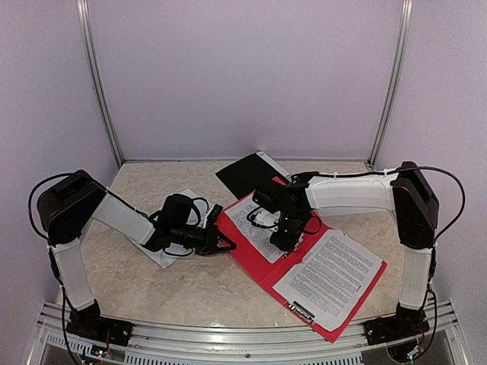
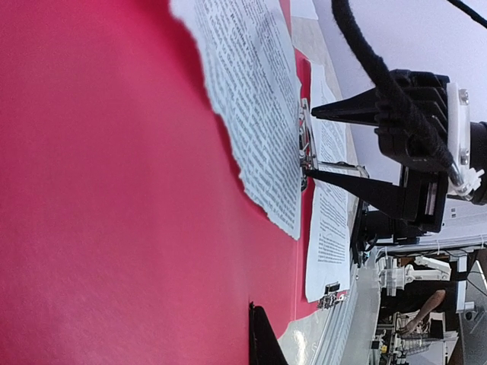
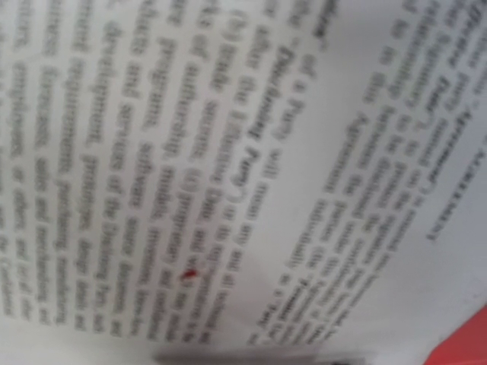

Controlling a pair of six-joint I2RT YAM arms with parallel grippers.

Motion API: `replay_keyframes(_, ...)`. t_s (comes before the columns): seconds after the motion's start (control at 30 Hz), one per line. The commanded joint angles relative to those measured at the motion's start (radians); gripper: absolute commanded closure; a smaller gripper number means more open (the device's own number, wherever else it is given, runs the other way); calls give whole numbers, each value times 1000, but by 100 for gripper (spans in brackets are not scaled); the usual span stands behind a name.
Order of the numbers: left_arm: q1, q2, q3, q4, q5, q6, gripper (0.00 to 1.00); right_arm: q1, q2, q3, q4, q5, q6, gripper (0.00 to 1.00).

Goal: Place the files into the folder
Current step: Close the spring clip on the folder with some files.

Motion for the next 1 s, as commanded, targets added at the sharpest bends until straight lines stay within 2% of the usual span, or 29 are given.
replay_keyframes(0.0, 0, -17, 3, -80, -8, 28, 100, -35, -51, -1, -36, 37, -5, 52)
replay_keyframes(0.17, 0, -16, 0, -76, -4, 29, 100, -40, -55, -17, -26, 34, -9, 50)
replay_keyframes(0.57, 0, -12, 0, -76, 2, 32, 100, -59, -70, -75, 32, -24, -21, 35)
replay_keyframes(0.77, 0, -10, -1, -76, 5, 29, 100, -85, -119, -135, 115, -113, -39, 25)
replay_keyframes(0.97, 0, -7, -1, -76, 4, 26, 100, -97, -170, -186, 175, -194, -62, 21)
